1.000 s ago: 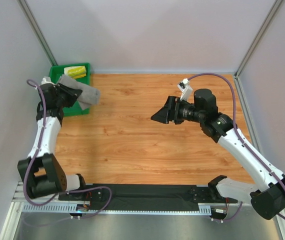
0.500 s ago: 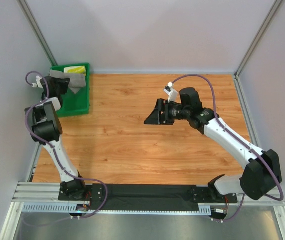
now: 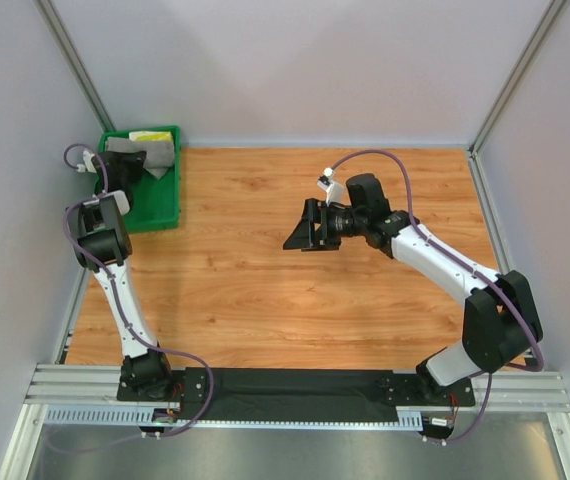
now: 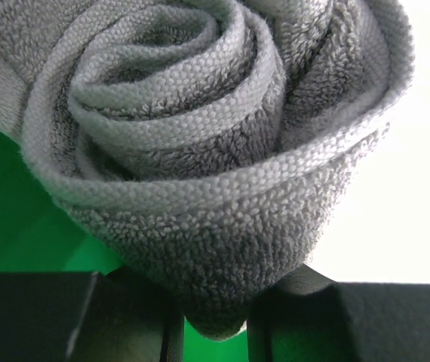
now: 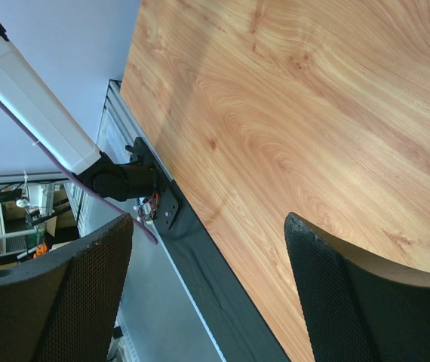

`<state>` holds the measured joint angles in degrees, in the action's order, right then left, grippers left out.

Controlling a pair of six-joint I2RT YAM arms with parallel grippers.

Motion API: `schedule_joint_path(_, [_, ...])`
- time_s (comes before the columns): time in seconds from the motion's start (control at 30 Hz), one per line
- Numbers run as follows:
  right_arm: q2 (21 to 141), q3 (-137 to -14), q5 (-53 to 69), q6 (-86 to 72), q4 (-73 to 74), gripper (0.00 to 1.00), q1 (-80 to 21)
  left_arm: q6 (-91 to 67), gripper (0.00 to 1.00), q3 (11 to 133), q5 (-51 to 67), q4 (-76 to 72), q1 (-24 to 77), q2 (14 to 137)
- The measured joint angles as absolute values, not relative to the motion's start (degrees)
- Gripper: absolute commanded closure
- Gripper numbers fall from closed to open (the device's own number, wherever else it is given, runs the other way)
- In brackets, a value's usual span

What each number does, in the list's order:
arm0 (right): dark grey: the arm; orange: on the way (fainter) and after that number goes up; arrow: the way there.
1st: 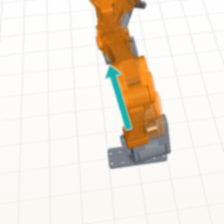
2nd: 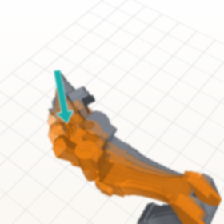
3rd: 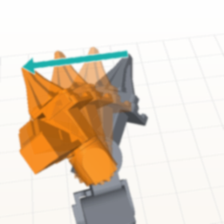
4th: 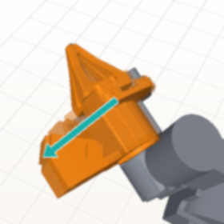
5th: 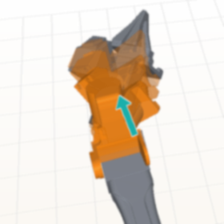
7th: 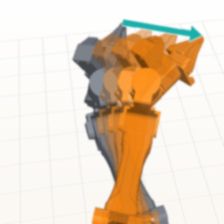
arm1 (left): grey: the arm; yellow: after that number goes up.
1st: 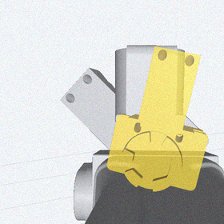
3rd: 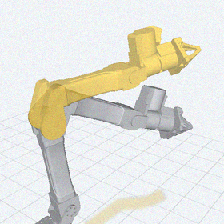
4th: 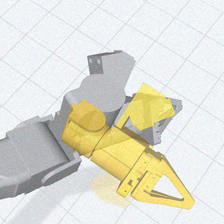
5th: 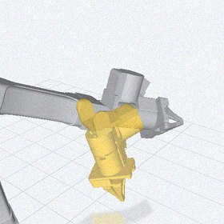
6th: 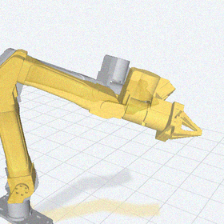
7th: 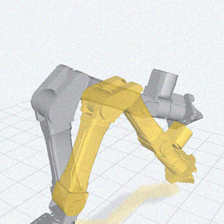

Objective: Roll the towels
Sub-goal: Place the rolled towel into the container

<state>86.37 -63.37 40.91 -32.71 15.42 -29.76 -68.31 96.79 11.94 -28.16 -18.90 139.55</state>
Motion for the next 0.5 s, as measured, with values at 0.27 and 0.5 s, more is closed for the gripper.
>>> schedule_joint_path(0.27, [87.24, -63.44, 41.25, -32.67, 15.22, 0.19, -29.69, -70.74, 0.80, 100.55, 13.13, -28.16, -18.98, 143.57])
schedule_joint_path(0.5, [86.65, -63.40, 41.25, -32.71, 15.22, 0.19, -29.69, -72.31, 0.06, 102.52, 19.18, -24.21, -20.25, 144.07])
